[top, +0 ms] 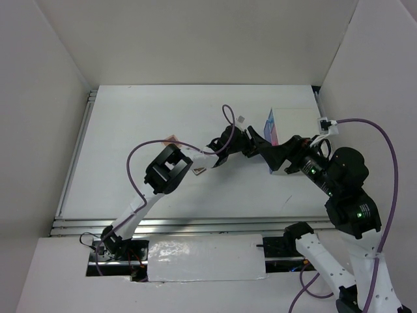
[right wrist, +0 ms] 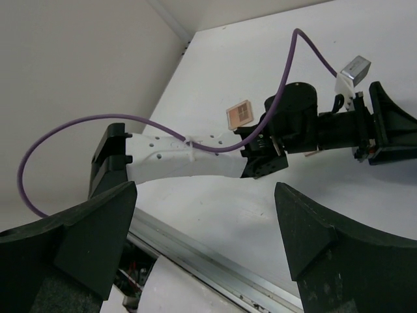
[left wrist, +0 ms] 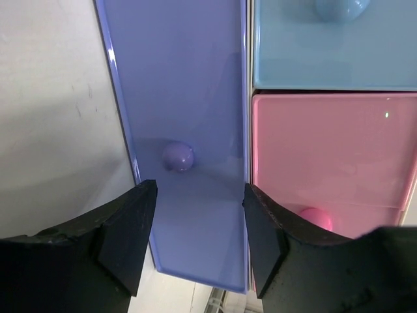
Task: Organize the makeup
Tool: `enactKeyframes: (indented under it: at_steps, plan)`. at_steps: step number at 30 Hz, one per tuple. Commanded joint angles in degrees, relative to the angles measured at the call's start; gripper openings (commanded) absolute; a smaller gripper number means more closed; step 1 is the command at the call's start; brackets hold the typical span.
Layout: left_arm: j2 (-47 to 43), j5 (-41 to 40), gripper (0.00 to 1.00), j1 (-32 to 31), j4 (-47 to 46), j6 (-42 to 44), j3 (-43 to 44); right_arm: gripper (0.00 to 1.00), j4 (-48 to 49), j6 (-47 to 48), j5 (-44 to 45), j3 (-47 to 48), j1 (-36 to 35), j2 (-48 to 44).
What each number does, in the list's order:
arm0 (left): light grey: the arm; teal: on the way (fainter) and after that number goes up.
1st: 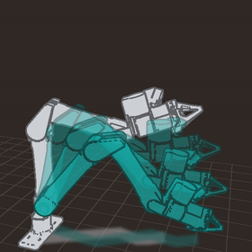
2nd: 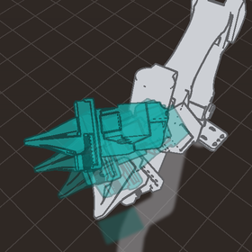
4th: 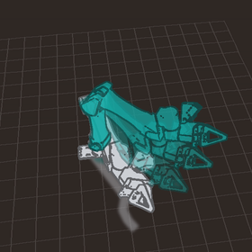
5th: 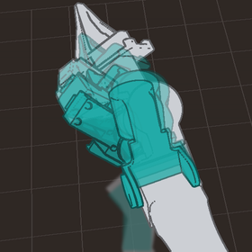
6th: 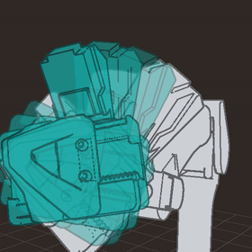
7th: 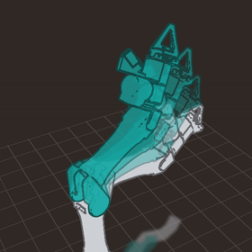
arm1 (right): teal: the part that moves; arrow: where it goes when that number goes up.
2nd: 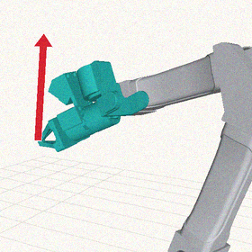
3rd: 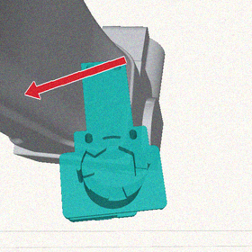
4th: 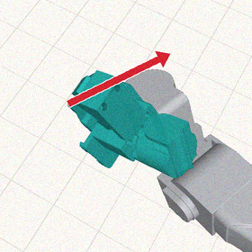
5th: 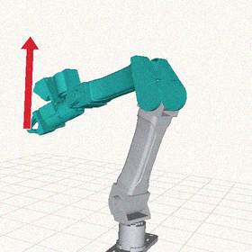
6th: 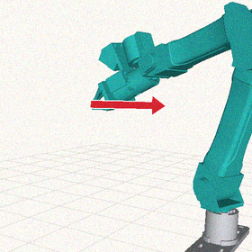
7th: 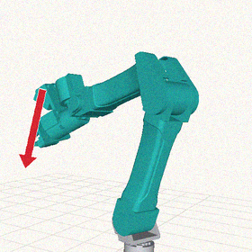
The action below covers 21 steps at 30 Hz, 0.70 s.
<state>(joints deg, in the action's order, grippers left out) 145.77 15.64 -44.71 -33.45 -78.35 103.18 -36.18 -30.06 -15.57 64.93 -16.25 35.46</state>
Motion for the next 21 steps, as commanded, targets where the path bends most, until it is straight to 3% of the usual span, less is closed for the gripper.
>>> enactKeyframes:
  at_steps: [1,7,13,19,21]
  plan:
    - [3.5,-2.5,0.67,0.2,1.2,-0.4,2.4,0.94,3.0,-0.3,-2.9,-0.3,-0.2,-1.2]
    - [6.0,-1.9,0.56,0.2,-0.2,-2.3,3.6,0.94,3.0,-0.3,-3.1,-0.2,-0.4,-1.6]
    - [2.0,-4.3,0.53,0.2,-4.8,-3.4,-4.3,0.94,3.7,-0.3,-3.5,-0.7,-0.4,-1.6]
    - [-3.0,-6.5,0.67,0.4,-14.2,-4.0,-14.8,0.94,4.0,-0.2,-3.5,-1.3,-0.5,-1.1]
    - [-2.0,-5.5,0.7,0.6,-13.7,-3.6,-12.6,0.94,4.1,-0.3,-3.7,-1.2,-0.5,-0.9]
